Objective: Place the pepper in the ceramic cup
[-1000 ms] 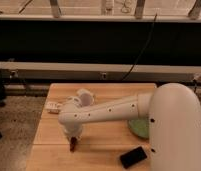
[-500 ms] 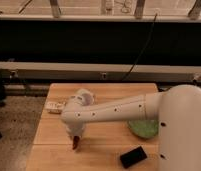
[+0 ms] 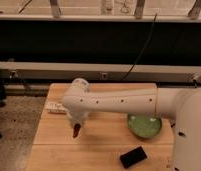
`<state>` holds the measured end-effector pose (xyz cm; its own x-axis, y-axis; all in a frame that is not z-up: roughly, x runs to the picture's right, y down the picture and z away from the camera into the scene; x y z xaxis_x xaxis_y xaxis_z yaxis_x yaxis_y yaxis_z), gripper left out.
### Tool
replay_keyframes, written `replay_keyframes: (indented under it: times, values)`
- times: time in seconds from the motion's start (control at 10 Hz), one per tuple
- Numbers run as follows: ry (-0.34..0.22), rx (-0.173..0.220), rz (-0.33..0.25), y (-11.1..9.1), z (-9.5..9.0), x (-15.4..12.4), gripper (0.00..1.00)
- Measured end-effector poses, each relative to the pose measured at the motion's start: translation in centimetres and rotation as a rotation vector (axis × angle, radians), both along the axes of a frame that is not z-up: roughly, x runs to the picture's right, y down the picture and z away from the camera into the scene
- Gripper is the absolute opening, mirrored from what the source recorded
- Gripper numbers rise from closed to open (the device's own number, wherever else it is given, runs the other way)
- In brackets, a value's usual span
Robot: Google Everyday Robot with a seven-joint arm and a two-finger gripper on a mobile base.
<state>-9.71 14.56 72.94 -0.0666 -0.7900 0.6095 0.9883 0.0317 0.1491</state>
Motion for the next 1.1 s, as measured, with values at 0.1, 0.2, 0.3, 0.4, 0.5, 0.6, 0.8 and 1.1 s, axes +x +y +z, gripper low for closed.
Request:
replay_keyframes:
  times: [0.1, 0.2, 0.3, 0.4, 0.5, 0.6, 0.8, 1.1]
  values:
    - [0.000, 0.009, 0.014, -1.5, 0.0, 0.4, 0.00]
    - [0.003, 0.021, 0.027, -3.1, -0.2, 1.1, 0.00]
    - [0.010, 0.028, 0.030, -3.7, -0.2, 1.5, 0.00]
    - [0.010, 0.039, 0.029, -4.9, -0.3, 1.5, 0.00]
    - [0.012, 0.048, 0.026, -6.3, -0.1, 1.4, 0.00]
    - [0.018, 0.056, 0.020, -7.8, 0.2, 1.4, 0.00]
    - [0.027, 0.074, 0.009, -10.1, 0.7, 0.8, 0.00]
    - [0.052, 0.096, -0.009, -11.7, 1.3, 0.6, 0.00]
